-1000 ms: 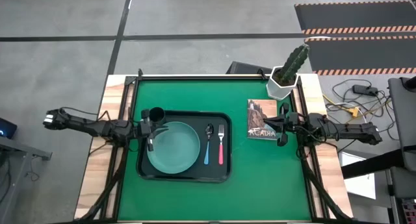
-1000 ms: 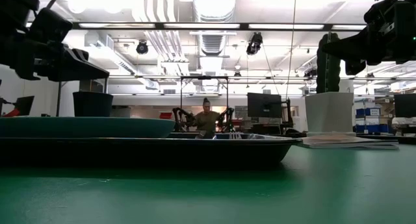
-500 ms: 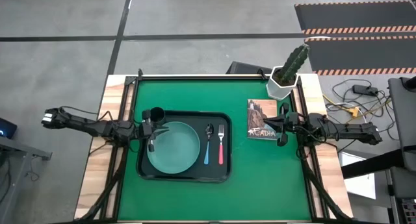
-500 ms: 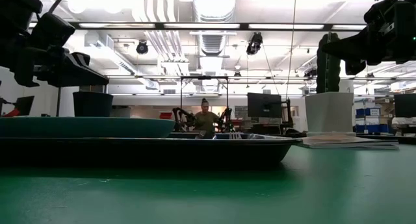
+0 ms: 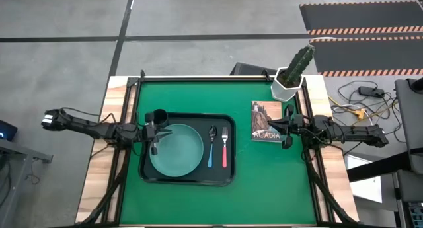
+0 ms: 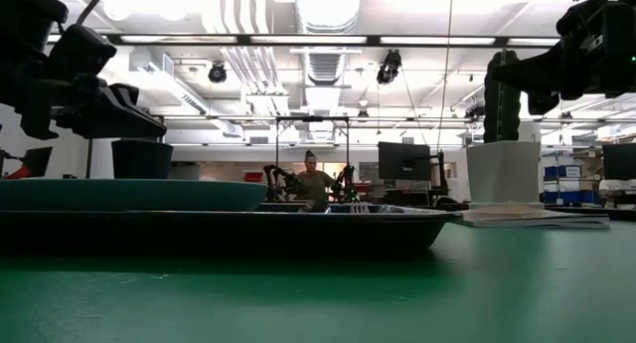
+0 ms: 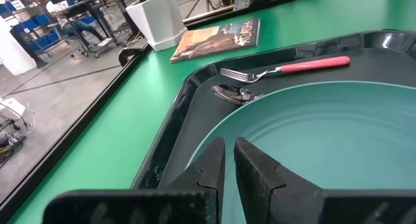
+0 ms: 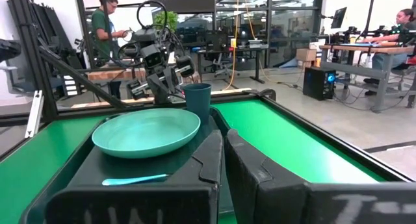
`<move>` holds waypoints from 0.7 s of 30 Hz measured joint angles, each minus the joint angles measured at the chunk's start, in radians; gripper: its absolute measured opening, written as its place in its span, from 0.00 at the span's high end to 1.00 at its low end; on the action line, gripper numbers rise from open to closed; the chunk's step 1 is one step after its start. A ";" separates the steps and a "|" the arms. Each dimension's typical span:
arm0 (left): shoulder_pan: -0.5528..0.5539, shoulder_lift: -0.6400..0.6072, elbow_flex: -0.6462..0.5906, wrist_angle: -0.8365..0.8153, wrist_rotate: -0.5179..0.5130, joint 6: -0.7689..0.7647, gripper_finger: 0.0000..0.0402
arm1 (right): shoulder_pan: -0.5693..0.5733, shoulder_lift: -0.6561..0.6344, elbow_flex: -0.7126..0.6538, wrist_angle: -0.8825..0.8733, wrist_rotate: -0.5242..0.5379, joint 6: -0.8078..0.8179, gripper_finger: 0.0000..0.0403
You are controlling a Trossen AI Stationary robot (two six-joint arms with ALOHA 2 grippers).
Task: Pick and place plate/cup/fork/spoon on tray
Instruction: Return to Home Position
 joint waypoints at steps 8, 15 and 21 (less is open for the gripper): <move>0.000 0.016 0.000 0.000 0.000 0.000 0.96 | 0.000 0.000 0.000 0.000 0.000 0.000 0.98; 0.000 0.013 0.000 0.000 0.000 0.000 0.96 | 0.000 0.000 0.000 0.000 0.000 0.000 0.98; 0.000 0.013 0.000 0.000 0.000 0.000 0.96 | 0.000 0.000 0.000 0.000 0.000 0.000 0.98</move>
